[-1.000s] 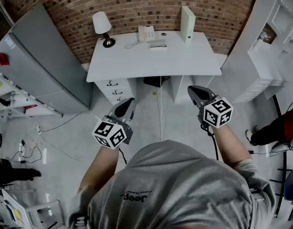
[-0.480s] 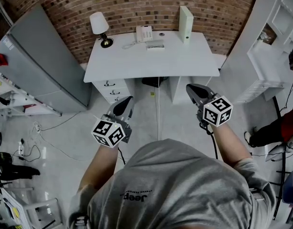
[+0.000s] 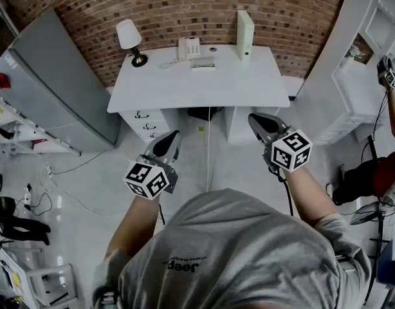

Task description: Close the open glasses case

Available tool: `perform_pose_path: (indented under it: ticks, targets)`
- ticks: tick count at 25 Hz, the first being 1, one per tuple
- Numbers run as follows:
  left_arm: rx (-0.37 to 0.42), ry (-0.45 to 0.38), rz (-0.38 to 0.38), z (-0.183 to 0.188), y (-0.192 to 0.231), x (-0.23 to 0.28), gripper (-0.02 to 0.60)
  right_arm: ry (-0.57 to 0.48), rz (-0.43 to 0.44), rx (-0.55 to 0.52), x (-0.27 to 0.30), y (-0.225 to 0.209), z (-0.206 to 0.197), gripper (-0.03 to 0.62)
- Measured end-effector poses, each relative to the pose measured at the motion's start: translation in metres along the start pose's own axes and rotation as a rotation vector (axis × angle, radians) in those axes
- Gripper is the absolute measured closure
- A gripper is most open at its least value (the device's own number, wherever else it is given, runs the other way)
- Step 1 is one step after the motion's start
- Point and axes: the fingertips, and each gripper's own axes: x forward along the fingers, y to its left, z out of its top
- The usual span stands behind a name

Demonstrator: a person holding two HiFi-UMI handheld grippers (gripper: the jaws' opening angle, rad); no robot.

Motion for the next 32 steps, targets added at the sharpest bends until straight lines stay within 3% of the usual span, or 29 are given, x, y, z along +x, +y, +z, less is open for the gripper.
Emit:
perform_pose_path:
  ticks: [7, 15, 22, 32]
  targets:
    - [-0.008, 0.007, 0.012, -0.004, -0.009, 0.024, 0.584, 0.006, 0.027, 0.010, -0.002, -0.025, -0.004, 0.585]
    - [-0.028, 0.022, -0.003, -0.009, 0.035, 0.046, 0.584, 0.024, 0.017, 0.030, 0.039, -0.045, -0.012, 0.585]
    - [-0.036, 0.025, -0.081, 0.000, 0.125, 0.088, 0.584, 0.025, -0.035, 0.024, 0.123, -0.066, -0.003, 0.585]
    - [-0.030, 0.051, -0.181, 0.043, 0.273, 0.153, 0.584, -0.010, -0.095, 0.044, 0.267, -0.099, 0.039, 0.585]
